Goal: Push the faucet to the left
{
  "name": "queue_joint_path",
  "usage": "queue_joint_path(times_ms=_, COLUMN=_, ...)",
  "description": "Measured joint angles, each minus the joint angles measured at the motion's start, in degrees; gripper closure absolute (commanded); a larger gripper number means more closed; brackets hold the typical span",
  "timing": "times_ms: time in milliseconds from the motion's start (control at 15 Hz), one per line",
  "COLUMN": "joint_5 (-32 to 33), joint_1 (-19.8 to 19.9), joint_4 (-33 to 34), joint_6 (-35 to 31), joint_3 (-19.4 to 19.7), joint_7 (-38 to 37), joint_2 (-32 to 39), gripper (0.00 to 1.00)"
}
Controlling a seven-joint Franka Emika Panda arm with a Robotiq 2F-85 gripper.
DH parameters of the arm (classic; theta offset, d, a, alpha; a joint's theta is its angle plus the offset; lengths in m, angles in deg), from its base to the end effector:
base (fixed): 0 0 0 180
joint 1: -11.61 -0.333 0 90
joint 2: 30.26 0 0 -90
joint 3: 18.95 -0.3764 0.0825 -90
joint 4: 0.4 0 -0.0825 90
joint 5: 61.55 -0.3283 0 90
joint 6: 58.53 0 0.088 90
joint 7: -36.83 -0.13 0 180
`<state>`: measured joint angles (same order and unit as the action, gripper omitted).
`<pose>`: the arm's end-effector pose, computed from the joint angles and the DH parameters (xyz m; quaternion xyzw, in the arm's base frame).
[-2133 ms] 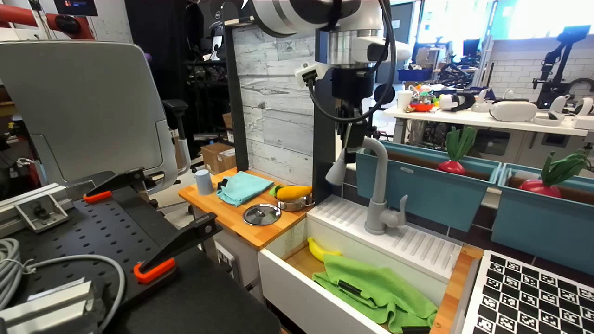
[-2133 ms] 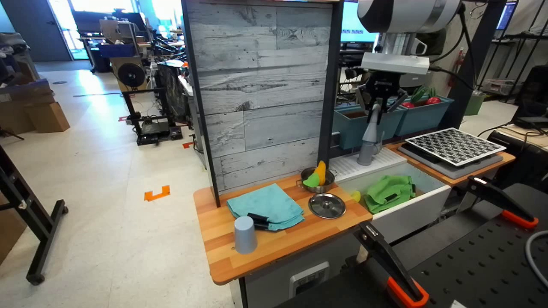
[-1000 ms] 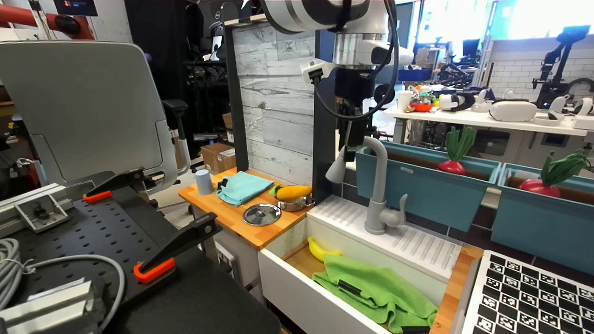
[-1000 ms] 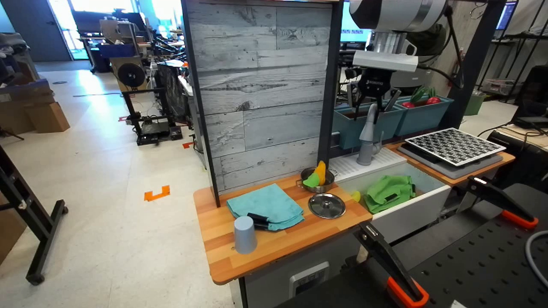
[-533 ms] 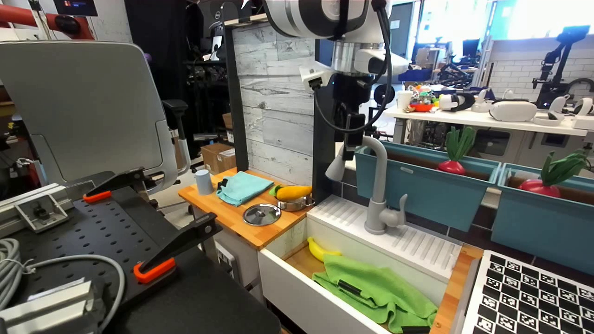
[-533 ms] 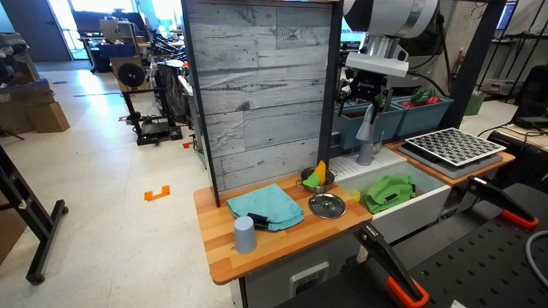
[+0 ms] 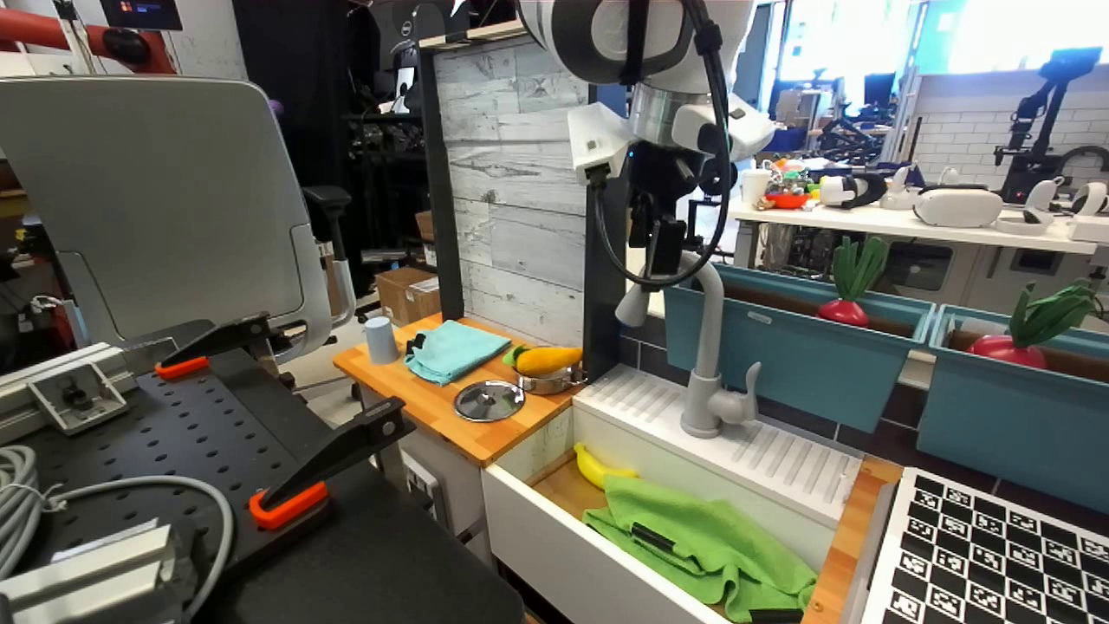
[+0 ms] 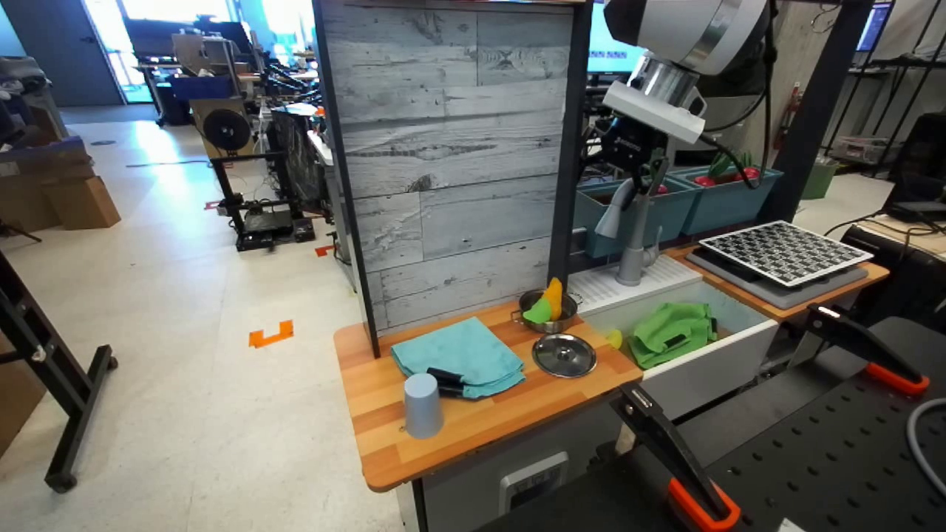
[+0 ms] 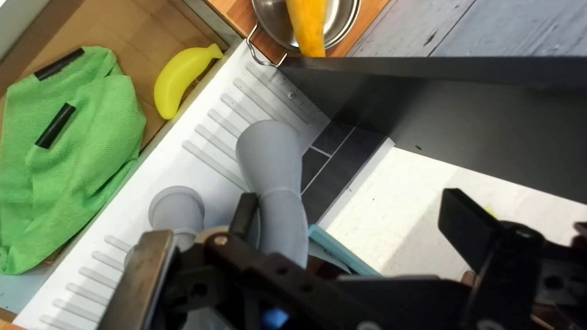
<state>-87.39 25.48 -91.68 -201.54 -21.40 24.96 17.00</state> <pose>0.6956 -0.1431 0.2147 -0.9140 0.3726 -0.0360 0.1566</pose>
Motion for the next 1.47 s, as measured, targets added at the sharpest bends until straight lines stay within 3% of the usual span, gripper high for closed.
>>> queue_joint_path(times_ms=600, joint_5=-1.3, joint_1=0.7, joint_4=-0.8, joint_6=-0.5, joint_3=-0.6, joint_7=2.1, joint_2=0.1, gripper=0.0)
queue_joint_path(times_ms=1000, joint_5=-1.4, joint_1=0.7, joint_4=-5.7, joint_6=-7.3, joint_3=0.2, joint_7=1.4, joint_2=-1.2, gripper=0.0)
queue_joint_path(times_ms=1467, joint_5=0.8, joint_1=0.7, joint_4=-14.1, joint_6=-7.9, joint_3=3.9, joint_7=1.0, joint_2=-10.4, gripper=0.0)
